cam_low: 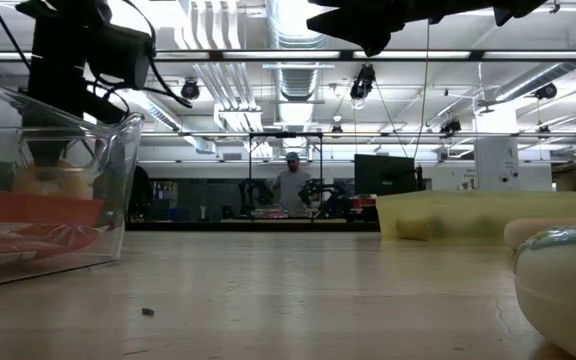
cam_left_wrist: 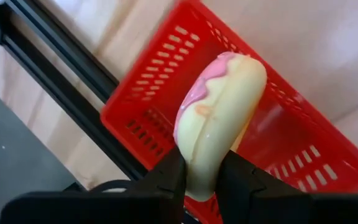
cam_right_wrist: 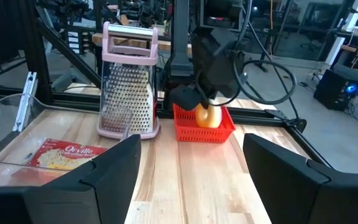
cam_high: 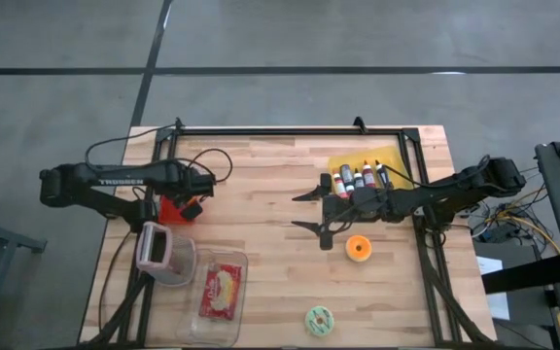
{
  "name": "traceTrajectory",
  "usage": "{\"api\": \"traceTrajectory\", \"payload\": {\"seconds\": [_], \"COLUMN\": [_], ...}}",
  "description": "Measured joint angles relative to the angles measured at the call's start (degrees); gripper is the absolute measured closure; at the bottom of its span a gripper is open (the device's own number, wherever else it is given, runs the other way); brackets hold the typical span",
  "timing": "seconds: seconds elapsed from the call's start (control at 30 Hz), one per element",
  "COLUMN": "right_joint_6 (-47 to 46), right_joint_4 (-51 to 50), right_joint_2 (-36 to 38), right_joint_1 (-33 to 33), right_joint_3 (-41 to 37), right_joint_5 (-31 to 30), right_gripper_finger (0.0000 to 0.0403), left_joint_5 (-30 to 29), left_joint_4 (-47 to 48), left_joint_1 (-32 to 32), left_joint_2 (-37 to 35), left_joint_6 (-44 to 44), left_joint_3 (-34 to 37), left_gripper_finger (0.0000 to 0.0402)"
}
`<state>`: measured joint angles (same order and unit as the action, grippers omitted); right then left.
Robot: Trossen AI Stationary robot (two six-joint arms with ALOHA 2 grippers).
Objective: Pick & Place Food Item
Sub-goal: Put the pink donut into the red bin
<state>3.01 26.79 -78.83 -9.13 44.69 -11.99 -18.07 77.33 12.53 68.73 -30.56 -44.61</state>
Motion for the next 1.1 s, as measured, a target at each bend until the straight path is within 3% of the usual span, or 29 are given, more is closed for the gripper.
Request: {"api": "traceTrajectory", "payload": {"seconds": [1.1], "right_joint_6": [-0.9], "right_joint_4": [0.0], "right_joint_2": [0.0], "right_joint_1": [0.0], "right_joint_3": [0.0], "right_joint_5": [0.0], "right_gripper_finger": [0.0117], "left_joint_5": [0.1], "left_joint_4": [-1.5], "left_joint_1": [0.0], "left_joint_2": [-0.2], "left_joint_6": [0.1], "left_joint_3": [0.2], "left_gripper_finger": [0.0330]}}
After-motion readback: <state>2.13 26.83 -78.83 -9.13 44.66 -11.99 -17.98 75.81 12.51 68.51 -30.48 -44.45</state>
